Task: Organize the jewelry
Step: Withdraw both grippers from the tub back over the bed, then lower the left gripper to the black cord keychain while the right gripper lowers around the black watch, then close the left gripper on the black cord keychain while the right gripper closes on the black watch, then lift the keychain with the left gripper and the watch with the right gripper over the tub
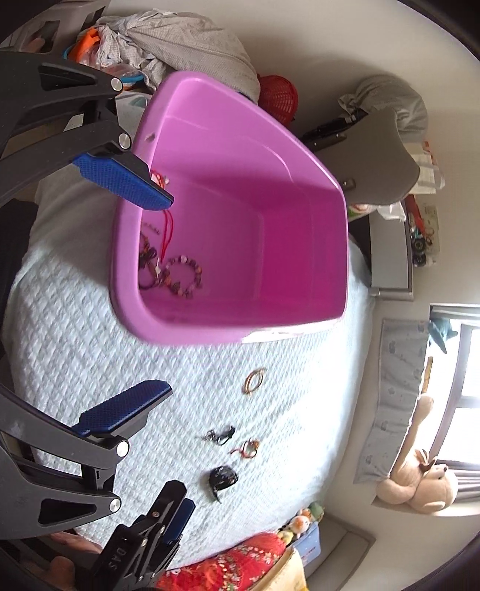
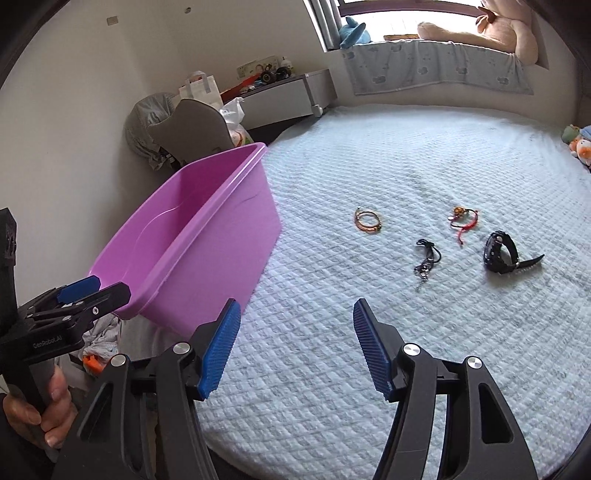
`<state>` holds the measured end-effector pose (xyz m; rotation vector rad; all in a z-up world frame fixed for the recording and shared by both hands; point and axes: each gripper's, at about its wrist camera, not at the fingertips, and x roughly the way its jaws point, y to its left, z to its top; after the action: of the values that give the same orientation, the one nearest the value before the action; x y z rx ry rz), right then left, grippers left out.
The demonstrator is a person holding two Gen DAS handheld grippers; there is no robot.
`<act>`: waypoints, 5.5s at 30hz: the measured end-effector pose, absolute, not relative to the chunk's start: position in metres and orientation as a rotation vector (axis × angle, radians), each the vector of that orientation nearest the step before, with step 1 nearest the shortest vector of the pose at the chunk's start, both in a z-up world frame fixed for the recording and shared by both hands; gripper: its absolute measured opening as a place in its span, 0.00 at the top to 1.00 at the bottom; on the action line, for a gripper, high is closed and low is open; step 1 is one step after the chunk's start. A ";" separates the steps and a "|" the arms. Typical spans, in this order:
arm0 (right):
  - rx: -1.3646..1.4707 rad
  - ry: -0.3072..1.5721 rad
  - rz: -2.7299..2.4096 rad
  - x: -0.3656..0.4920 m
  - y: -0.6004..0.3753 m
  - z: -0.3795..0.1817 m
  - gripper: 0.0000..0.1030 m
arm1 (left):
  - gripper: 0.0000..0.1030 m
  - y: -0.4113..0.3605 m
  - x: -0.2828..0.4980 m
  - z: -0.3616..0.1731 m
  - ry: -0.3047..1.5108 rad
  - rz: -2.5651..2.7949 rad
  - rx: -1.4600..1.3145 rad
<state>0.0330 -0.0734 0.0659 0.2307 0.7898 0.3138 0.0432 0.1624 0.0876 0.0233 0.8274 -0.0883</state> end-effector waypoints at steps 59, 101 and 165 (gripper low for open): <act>0.151 0.824 0.114 0.161 -0.307 -0.075 0.38 | 0.09 -0.111 0.198 -0.080 0.907 -0.131 0.115; 0.043 0.871 0.111 0.226 -0.301 -0.112 0.31 | 0.06 -0.126 0.258 -0.121 0.928 -0.137 0.059; 0.230 0.737 0.233 0.076 -0.194 0.005 0.41 | 0.91 0.030 0.106 0.030 0.726 -0.252 -0.061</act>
<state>0.0765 -0.1943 0.0053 0.2304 0.7370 0.2328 0.1058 0.0303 0.0304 -0.0610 0.7258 -0.2520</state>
